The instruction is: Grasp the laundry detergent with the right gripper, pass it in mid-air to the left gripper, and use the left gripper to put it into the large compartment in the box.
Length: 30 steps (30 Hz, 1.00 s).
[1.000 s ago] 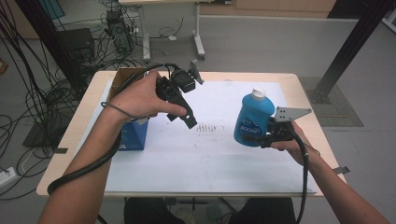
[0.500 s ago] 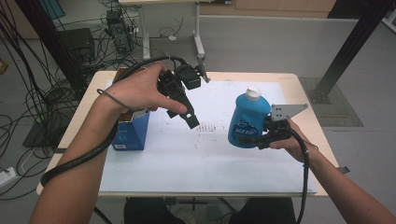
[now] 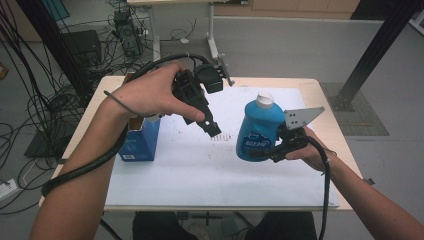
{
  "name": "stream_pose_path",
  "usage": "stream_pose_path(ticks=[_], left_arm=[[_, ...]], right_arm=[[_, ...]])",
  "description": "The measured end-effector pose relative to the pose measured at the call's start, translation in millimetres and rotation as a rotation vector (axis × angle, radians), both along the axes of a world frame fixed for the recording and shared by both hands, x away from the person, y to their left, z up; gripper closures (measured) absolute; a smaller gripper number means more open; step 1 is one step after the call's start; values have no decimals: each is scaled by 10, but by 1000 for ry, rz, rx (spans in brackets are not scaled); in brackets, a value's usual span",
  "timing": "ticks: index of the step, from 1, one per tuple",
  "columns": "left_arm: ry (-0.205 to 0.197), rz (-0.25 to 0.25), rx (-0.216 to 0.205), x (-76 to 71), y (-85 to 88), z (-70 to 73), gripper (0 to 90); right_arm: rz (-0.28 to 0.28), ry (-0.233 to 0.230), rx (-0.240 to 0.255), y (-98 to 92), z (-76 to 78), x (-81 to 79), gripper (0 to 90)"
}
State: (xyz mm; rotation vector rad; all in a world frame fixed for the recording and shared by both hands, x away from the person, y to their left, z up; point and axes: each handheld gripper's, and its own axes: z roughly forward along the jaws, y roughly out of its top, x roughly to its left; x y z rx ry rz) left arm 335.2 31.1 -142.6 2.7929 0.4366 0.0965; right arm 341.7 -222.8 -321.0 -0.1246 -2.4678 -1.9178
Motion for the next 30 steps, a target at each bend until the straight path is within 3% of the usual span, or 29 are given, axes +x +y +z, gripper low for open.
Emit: stream_pose_path(ticks=[12, 30], left_arm=[[18, -87, 3, -32, -126, 26, 128], [5, -173, 10, -86, -310, 81, 127]], right_arm=[[62, -16, -16, 175, 100, -53, 408], [105, -38, -37, 363, 146, -102, 407]])
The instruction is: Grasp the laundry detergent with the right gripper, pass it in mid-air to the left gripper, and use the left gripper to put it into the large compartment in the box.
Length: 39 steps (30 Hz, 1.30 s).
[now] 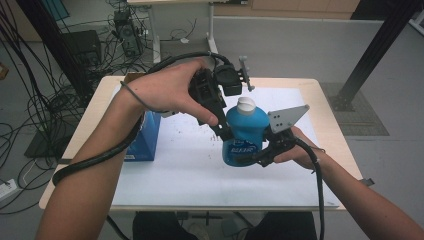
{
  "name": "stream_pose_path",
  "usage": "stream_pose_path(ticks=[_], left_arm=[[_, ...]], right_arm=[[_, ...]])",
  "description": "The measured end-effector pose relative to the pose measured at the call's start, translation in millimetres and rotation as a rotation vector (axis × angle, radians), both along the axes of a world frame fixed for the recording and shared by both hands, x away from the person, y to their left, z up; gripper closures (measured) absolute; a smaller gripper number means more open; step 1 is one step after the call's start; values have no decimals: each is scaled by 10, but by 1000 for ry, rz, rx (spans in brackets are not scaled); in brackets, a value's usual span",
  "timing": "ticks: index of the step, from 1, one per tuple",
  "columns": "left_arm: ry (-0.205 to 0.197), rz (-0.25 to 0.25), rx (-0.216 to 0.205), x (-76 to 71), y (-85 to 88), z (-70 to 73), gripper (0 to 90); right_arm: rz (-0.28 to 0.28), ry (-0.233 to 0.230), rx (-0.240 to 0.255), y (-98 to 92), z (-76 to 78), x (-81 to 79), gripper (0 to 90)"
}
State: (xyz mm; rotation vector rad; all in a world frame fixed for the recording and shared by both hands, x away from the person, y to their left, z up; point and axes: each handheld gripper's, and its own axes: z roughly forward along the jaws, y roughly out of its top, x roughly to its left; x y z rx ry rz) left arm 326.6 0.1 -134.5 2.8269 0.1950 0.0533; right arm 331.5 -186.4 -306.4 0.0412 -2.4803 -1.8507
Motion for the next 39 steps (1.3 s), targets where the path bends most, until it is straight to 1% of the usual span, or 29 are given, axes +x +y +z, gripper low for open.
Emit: stream_pose_path(ticks=[5, 11, 15, 23, 32, 38, 39], left_arm=[[4, -38, 9, -24, -61, 15, 127], [8, -53, 14, -43, -127, 0, 127], [8, -63, 31, -42, -164, -27, 127], [7, -54, 36, -19, -198, -49, 127], [5, -62, 40, -11, -216, -50, 127], [8, -55, 41, -16, -210, -51, 127], [6, -59, 47, -11, -205, -50, 127]], right_arm=[[5, -2, -4, 29, 2, -4, 408], [8, -1, -2, 54, 0, -9, 408], [11, 0, -1, 82, -1, -10, 407], [12, -5, -2, 98, 0, -1, 407], [11, -7, -5, 107, -11, 6, 407], [10, -3, -7, 102, -21, 16, 407], [9, 2, -8, 100, -21, 15, 407]])
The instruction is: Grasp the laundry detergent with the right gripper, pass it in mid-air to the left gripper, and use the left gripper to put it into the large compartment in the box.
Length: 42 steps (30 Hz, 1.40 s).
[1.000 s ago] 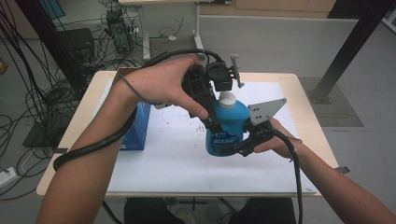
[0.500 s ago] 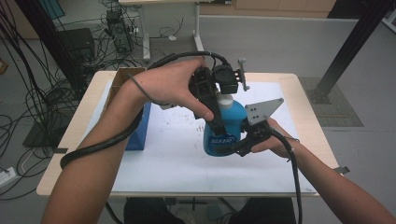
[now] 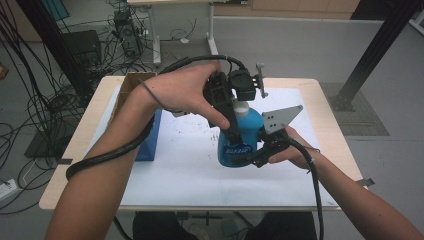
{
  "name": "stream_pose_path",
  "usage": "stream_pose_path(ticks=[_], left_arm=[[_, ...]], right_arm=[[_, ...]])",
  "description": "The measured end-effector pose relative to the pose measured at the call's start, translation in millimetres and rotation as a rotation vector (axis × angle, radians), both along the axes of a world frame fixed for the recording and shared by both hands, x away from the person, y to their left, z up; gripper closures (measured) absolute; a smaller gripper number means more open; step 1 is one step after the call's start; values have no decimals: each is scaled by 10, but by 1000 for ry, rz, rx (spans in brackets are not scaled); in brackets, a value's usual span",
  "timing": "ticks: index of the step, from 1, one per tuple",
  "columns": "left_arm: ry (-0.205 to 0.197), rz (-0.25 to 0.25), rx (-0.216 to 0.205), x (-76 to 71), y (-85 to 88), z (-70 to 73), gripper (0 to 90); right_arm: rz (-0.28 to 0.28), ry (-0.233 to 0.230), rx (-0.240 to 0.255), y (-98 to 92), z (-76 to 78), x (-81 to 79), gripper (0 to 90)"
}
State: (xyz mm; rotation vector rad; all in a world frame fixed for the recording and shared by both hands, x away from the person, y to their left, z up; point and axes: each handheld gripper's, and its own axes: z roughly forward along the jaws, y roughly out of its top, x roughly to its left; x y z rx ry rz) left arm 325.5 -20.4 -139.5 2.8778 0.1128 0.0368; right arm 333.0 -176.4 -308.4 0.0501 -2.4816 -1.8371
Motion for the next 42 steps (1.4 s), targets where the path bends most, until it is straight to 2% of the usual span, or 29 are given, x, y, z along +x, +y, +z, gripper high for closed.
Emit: stream_pose_path(ticks=[42], left_arm=[[-7, 2, 0, -19, 7, 18, 127]], right_arm=[[-3, -7, -10, 5, -22, 8, 407]])
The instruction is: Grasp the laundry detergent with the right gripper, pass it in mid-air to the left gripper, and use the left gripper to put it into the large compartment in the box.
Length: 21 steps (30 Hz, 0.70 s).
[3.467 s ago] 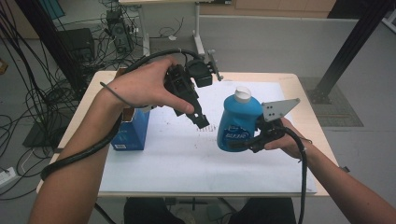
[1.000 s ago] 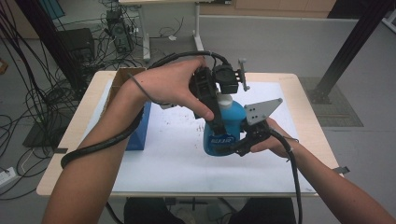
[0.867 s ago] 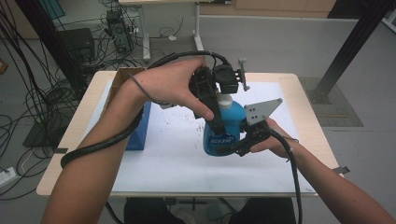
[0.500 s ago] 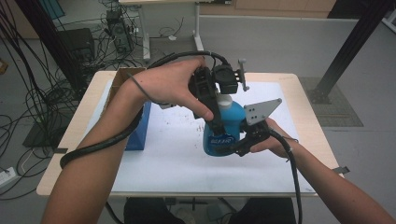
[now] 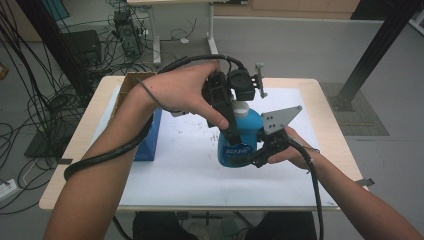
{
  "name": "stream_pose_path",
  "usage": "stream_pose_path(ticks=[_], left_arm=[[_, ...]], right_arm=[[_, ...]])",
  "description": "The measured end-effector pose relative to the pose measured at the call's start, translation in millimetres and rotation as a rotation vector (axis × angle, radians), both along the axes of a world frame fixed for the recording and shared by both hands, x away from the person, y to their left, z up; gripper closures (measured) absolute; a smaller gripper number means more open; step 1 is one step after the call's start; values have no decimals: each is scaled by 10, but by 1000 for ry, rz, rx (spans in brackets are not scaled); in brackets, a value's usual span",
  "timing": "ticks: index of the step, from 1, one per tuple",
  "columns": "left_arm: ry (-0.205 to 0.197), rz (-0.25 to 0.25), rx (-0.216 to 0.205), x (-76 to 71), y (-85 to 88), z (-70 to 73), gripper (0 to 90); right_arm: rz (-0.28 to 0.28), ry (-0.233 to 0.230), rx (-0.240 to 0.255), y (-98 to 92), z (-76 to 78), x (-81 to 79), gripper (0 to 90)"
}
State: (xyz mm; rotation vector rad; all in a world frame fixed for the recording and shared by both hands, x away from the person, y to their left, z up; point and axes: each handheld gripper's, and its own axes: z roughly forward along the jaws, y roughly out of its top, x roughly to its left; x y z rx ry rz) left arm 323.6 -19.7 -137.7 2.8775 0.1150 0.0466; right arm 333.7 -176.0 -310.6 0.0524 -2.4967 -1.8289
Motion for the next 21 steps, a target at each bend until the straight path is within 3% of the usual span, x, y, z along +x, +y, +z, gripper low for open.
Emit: stream_pose_path(ticks=[21], left_arm=[[0, -8, 3, -15, 2, 21, 126]], right_arm=[[6, 4, 2, 6, -2, -4, 406]])
